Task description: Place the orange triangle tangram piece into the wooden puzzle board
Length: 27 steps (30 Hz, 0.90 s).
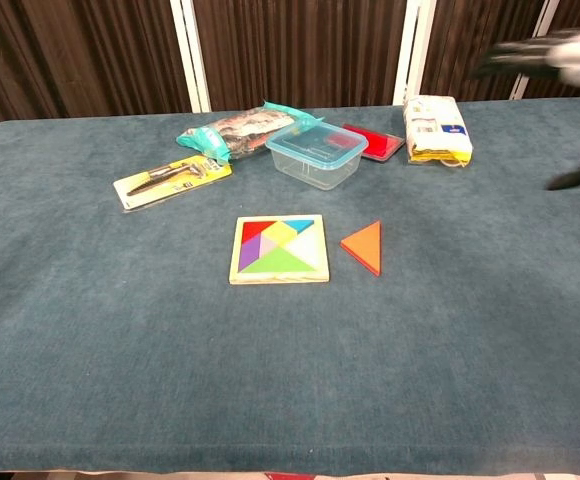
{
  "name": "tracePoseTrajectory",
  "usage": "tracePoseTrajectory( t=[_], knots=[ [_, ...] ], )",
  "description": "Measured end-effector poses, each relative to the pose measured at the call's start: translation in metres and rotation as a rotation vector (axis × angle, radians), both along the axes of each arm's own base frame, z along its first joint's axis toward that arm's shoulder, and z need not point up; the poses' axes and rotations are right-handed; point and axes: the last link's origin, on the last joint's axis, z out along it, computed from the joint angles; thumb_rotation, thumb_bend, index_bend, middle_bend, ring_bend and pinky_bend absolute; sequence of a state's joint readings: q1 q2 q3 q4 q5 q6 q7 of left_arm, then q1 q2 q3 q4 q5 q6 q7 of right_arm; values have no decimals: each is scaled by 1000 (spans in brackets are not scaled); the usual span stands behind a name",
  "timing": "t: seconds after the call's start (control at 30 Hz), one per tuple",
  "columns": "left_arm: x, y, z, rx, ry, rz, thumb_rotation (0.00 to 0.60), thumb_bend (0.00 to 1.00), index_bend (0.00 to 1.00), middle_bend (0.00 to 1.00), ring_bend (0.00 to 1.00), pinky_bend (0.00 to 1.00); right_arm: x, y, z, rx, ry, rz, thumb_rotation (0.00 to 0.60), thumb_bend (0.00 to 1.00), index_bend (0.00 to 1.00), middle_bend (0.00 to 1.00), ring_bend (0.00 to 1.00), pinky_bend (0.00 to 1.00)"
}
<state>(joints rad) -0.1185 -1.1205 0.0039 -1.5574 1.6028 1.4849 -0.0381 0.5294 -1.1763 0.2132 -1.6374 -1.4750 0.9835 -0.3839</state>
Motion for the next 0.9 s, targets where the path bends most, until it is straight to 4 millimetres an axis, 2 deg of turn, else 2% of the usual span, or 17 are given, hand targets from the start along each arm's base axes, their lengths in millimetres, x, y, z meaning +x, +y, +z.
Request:
tracePoseTrajectory(
  t=[0.1,0.27,0.53,0.67,0.9],
  knots=[
    [0,0,0,-2,1,-2,600,460,0,12,3,120,20,-22,-18,33,50,43,600,180,216,0,0,0],
    [0,-1,-1,-10,6,-5,600,460,0,12,3,120,39,-43,-46,68,129,82,600,201,282,0,0,0],
    [-1,-1,0,-5,1,-2,600,461,0,12,3,120,44,-50,-79,108,228,83,600,205,317,0,0,0],
    [-1,0,1,-6,0,1,600,459,0,8,3,120,42,-51,-98,137,278,83,600,300,337,0,0,0],
    [-1,0,0,-11,-1,-3,600,459,0,0,3,121,48,-56,-117,157,292,79,600,347,364,0,0,0]
  ],
)
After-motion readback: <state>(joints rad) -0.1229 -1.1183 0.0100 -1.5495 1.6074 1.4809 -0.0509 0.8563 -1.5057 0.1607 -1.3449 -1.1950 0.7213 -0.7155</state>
